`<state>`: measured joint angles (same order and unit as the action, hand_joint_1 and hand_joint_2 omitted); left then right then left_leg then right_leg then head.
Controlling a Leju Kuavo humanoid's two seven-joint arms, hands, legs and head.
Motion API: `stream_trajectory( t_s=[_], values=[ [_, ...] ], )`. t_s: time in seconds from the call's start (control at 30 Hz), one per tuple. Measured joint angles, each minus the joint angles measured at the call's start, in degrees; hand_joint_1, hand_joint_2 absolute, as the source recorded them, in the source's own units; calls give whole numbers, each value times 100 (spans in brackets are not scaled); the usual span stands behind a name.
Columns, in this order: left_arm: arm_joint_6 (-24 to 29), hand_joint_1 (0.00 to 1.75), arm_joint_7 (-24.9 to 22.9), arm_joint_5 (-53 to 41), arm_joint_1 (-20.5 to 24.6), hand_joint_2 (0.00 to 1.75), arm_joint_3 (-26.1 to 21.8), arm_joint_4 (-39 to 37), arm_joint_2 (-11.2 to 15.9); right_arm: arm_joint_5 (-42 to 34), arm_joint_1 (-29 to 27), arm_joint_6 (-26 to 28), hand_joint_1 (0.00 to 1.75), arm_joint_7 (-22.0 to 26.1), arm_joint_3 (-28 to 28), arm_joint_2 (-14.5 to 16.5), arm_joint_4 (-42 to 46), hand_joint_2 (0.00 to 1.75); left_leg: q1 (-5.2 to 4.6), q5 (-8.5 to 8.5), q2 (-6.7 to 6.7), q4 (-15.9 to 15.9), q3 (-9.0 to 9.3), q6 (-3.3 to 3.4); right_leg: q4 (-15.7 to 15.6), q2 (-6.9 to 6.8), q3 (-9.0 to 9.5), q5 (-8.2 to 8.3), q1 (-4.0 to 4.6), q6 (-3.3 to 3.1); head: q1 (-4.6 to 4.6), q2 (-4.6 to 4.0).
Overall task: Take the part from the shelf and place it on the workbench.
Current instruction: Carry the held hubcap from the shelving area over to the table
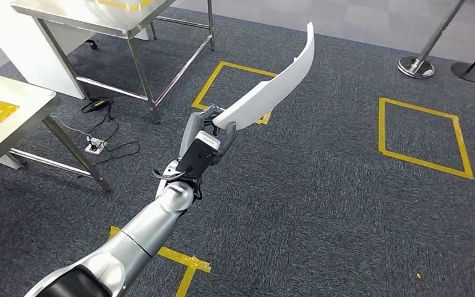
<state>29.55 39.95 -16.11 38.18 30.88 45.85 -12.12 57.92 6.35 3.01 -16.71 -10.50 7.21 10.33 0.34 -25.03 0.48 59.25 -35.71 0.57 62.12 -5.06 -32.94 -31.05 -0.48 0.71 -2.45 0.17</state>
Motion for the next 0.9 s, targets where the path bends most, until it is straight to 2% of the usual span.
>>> stream_trajectory(
  t_s=[0.07, 0.1, 0.13, 0.17, 0.2, 0.23, 0.3, 0.33, 0.37, 0.4, 0.43, 0.47, 0.5, 0.57, 0.6, 0.63, 0.67, 0.7, 0.73, 0.77, 0.83, 0.87, 0.9],
  values=[
    [-2, 175, 0, -14, 7, 175, -10, 1, -38, -18, -15, 11, 0, 1, -16, 0, -1, 0, 13, 9, -143, -2, -7, 39, 746, 363, -350, -367, -17, 27, 16, 0],
    [-3, 175, 1, -19, 4, 175, -16, 1, -50, -26, -27, 11, 0, -3, -27, 1, -1, 0, 11, 12, -224, -2, -11, 48, 1120, 438, -545, -502, -15, 29, 22, 0],
    [-4, 175, 0, -25, 0, 175, -22, 0, -55, -31, -40, 10, 0, -6, -38, 1, -1, 0, 9, 15, -310, -1, -13, 49, 1345, 470, -677, -537, -13, 23, 24, 0],
    [-7, 175, -1, -34, -4, 175, -29, 1, -56, -32, -49, 8, 0, -3, -47, 2, -1, 0, 7, 19, -398, 1, -13, 45, 1339, 488, -704, -450, -13, 10, 24, 0],
    [-16, 175, -1, -47, -5, 175, -34, 2, -56, -29, -54, 6, 0, 5, -52, 2, -1, 0, 7, 25, -487, 2, -12, 37, 1102, 523, -620, -260, -14, -10, 24, 0],
    [-28, 175, -2, -64, -4, 175, -38, 4, -59, -25, -56, 4, 0, 14, -56, 2, -1, 0, 11, 33, -572, 3, -11, 25, 704, 609, -453, -23, -18, -35, 24, 0],
    [-52, 175, -1, -96, -5, 175, -39, 7, -71, -17, -57, 3, 0, 28, -59, 2, -1, 0, 10, 53, -722, 9, -31, -23, -38, 868, -135, 278, -26, -74, 24, 0],
    [-59, 175, -2, -109, -7, 175, -41, 7, -77, -15, -56, 0, 0, 32, -61, 2, -1, 0, 15, 65, -786, 7, -48, -57, -222, 947, -59, 320, -23, -84, 24, 0],
    [-63, 175, -2, -120, -14, 175, -48, 7, -79, -15, -54, -6, 0, 36, -62, 2, -1, 0, 22, 82, -849, -2, -67, -97, -281, 959, -38, 310, -14, -90, 24, 0],
    [-68, 175, -2, -130, -24, 175, -61, 8, -77, -13, -51, -18, 0, 40, -62, 4, -1, 0, 30, 104, -920, -21, -84, -143, -298, 891, -28, 324, -13, -103, 24, 0],
    [-72, 175, -2, -143, -37, 175, -78, 8, -68, -7, -46, -33, 0, 43, -62, 11, -1, 0, 34, 114, -936, -29, -103, -177, -324, 815, -13, 343, -21, -134, 25, 0],
    [-73, 175, -3, -155, -45, 175, -98, 11, -57, 0, -43, -46, 0, 43, -63, 15, -1, 0, 21, 81, -843, 9, -137, -207, -358, 742, 5, 369, -29, -169, 9, 0],
    [-78, 175, -3, -167, -49, 175, -117, 16, -49, 5, -44, -55, 0, 43, -63, 19, -1, 0, 6, -13, -680, 147, -210, -231, -394, 657, 23, 394, -37, -214, -14, 0],
    [-96, 175, -7, -199, -61, 175, -143, 29, -41, -1, -62, -57, 0, 29, -72, 17, -1, 0, -7, -357, -278, 762, -489, -263, -421, 488, 33, 409, -19, -273, -57, 0],
    [-105, 175, -8, -214, -77, 175, -155, 33, -39, -4, -72, -55, 0, 23, -80, 16, -1, 0, -1, -518, -178, 1139, -660, -278, -420, 396, 33, 404, -10, -290, -63, 0],
    [-109, 175, -10, -228, -100, 175, -169, 34, -36, 1, -80, -53, 0, 17, -87, 16, -1, 0, 4, -604, -126, 1415, -783, -288, -418, 310, 33, 398, -5, -294, -62, 0],
    [-109, 175, -10, -238, -123, 175, -187, 34, -30, 10, -81, -50, 0, 16, -93, 15, -1, 0, 8, -594, -95, 1509, -818, -296, -415, 229, 34, 391, -3, -292, -63, 0],
    [-110, 175, -10, -239, -138, 175, -207, 34, -26, 26, -77, -48, 0, 9, -95, 15, -1, 0, 11, -480, -63, 1372, -736, -298, -409, 155, 38, 382, -4, -286, -64, 0],
    [-114, 175, -10, -240, -144, 175, -224, 39, -23, 46, -70, -45, 0, 0, -95, 15, -1, 0, 11, -300, 2, 1027, -543, -292, -399, 83, 46, 368, -4, -273, -65, 0],
    [-120, 175, -8, -242, -144, 175, -238, 48, -23, 61, -62, -44, 0, -8, -95, 14, -1, 0, -7, -164, 149, 619, -323, -273, -385, 16, 54, 348, 6, -251, -65, 0],
    [-139, 175, -3, -250, -147, 175, -254, 79, -37, 81, -45, -34, 0, -9, -96, 8, -1, 0, -38, -11, 348, 55, -17, -183, -349, -100, 66, 307, 43, -194, -56, 0],
    [-149, 175, -2, -253, -157, 175, -262, 90, -42, 76, -38, -24, 0, -2, -98, 4, -1, 0, -57, -19, 374, -15, 14, -134, -342, -153, 72, 297, 62, -166, -49, 0],
    [-161, 175, 0, -254, -170, 175, -273, 100, -46, 68, -31, -13, 0, 9, -102, 3, -1, 0, -58, 0, 298, -17, 9, -90, -342, -210, 82, 292, 70, -142, -43, 0]
  ],
)
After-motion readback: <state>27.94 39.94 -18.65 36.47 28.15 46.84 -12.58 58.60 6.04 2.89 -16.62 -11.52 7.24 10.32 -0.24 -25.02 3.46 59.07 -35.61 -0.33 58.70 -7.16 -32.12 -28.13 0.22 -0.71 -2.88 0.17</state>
